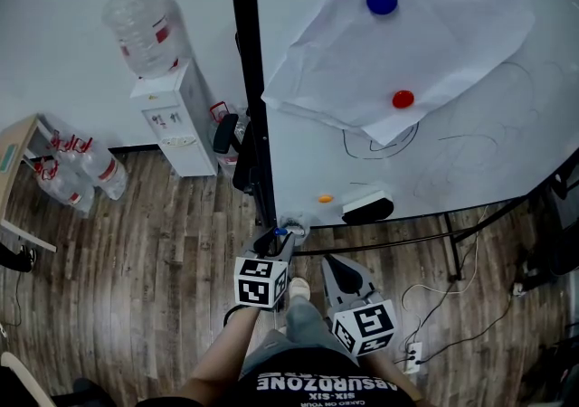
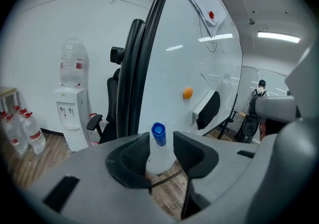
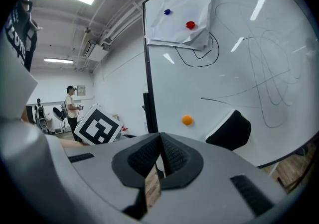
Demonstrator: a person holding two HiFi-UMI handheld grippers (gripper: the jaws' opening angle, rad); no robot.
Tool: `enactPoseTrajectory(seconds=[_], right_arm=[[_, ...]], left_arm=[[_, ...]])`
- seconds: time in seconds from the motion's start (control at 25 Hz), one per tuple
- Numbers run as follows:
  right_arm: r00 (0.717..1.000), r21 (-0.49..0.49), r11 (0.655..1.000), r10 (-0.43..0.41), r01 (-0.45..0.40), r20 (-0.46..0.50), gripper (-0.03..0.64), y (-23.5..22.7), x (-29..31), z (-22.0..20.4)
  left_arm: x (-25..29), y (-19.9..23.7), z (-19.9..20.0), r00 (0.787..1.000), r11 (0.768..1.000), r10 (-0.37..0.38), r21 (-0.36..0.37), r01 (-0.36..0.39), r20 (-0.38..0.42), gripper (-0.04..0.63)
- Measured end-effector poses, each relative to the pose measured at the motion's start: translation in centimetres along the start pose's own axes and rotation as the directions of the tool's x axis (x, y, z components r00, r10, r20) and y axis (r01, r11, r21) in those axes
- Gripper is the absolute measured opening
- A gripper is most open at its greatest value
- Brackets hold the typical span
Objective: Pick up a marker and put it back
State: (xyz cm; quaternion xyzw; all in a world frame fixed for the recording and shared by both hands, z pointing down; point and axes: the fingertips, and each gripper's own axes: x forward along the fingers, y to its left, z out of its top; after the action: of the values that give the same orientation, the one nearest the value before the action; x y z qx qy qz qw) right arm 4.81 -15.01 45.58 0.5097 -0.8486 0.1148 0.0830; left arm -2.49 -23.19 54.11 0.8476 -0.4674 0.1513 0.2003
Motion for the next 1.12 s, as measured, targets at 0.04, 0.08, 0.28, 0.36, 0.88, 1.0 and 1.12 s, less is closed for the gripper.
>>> enactPoseTrajectory(seconds=[0.04, 0.08, 0.28, 0.36, 0.88, 1.0, 1.12], right_arm=[[1.0, 0.0, 1.0, -0.002, 0.002, 0.0, -0.003, 0.0, 0.0, 0.0], [1.0, 0.0, 1.0, -0.002, 0.002, -0.001, -0.003, 0.0, 0.0, 0.0], [1.0, 0.003, 1.0, -0.002, 0.002, -0.006, -0.003, 0.2, 0.1, -0.2], [1.0, 0.004, 1.0, -0.004, 0.004, -0.007, -0.003, 0.1, 0.2, -0.2], [1.0, 0.012, 1.0, -0.013, 0.013, -0.013, -0.003, -0.3, 0.3, -0.4], [1.0, 0.013, 1.0, -0.012, 0.012, -0.013, -0.003, -0.3, 0.3, -0.4], [1.0, 0.013, 1.0, -0.012, 0.012, -0.011, -0.003, -0.3, 0.1, -0.5]], left_arm=[[0.0, 0.0, 0.1, 1.0, 1.0, 0.001, 0.001, -0.001, 0.003, 0.152], [0.0, 0.1, 0.2, 1.0, 1.0, 0.001, 0.003, -0.001, 0.005, 0.144], [0.2, 0.2, 0.3, 1.0, 1.0, -0.001, 0.005, 0.001, 0.006, 0.117], [0.2, 0.4, 0.4, 1.0, 1.0, 0.005, 0.004, -0.005, 0.007, 0.098], [0.2, 0.6, 0.7, 1.0, 0.999, 0.019, 0.025, -0.019, 0.01, 0.08], [0.2, 0.5, 1.1, 1.0, 0.999, 0.021, 0.029, -0.022, 0.019, 0.08], [0.1, 0.4, 1.4, 0.999, 0.999, 0.02, 0.028, -0.021, 0.028, 0.08]])
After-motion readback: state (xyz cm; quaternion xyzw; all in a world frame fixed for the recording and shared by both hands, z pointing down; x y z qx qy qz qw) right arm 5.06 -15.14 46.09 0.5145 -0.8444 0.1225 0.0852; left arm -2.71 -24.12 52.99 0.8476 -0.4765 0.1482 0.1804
